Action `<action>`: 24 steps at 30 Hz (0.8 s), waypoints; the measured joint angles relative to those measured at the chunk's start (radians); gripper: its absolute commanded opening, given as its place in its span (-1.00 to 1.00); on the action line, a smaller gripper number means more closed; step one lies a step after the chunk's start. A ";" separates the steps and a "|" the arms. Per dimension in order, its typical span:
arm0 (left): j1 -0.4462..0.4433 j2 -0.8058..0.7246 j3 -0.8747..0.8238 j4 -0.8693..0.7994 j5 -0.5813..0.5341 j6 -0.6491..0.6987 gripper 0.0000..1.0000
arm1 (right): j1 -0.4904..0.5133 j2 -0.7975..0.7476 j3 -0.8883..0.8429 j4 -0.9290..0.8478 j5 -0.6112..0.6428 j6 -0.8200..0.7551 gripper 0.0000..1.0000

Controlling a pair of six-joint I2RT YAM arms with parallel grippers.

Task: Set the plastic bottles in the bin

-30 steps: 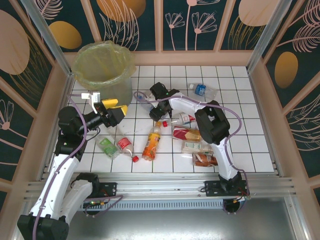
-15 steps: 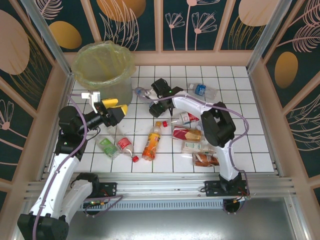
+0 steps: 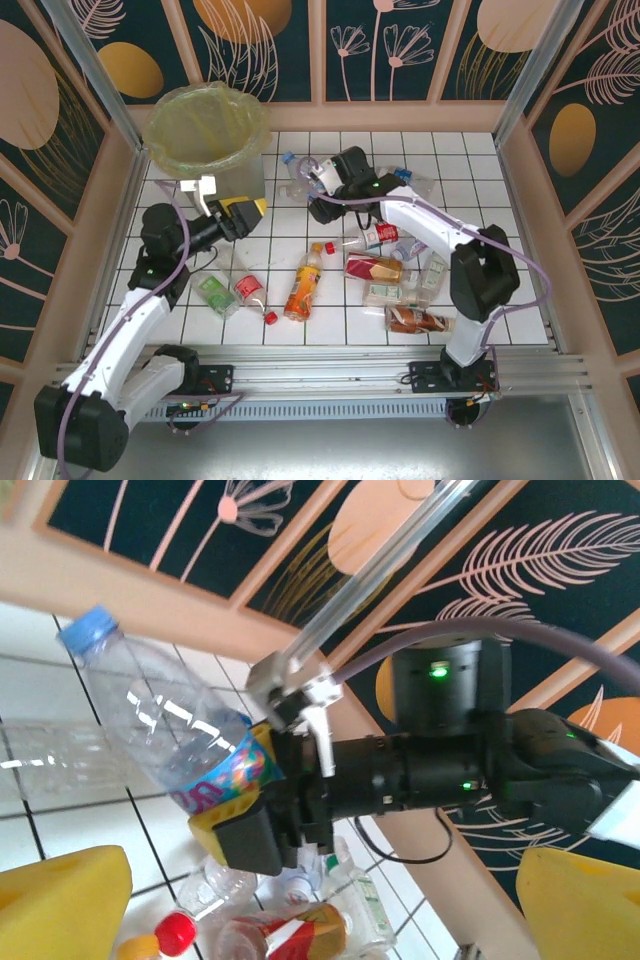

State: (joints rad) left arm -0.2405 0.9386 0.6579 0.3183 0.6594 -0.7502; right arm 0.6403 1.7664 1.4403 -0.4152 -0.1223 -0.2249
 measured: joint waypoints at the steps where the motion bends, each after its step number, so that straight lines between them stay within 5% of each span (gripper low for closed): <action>1: -0.017 0.024 -0.001 0.017 -0.011 -0.016 0.97 | 0.000 -0.023 -0.020 0.014 -0.011 0.012 0.36; 13: -0.133 0.291 -0.011 0.289 -0.077 -0.159 0.97 | -0.022 -0.280 -0.218 0.135 -0.224 0.152 0.37; 24: -0.187 0.451 0.006 0.578 -0.037 -0.262 0.97 | -0.026 -0.346 -0.297 0.214 -0.438 0.237 0.38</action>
State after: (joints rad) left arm -0.4278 1.3891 0.6643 0.8967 0.6224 -1.0119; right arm 0.6147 1.4200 1.1431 -0.2016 -0.5598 0.0116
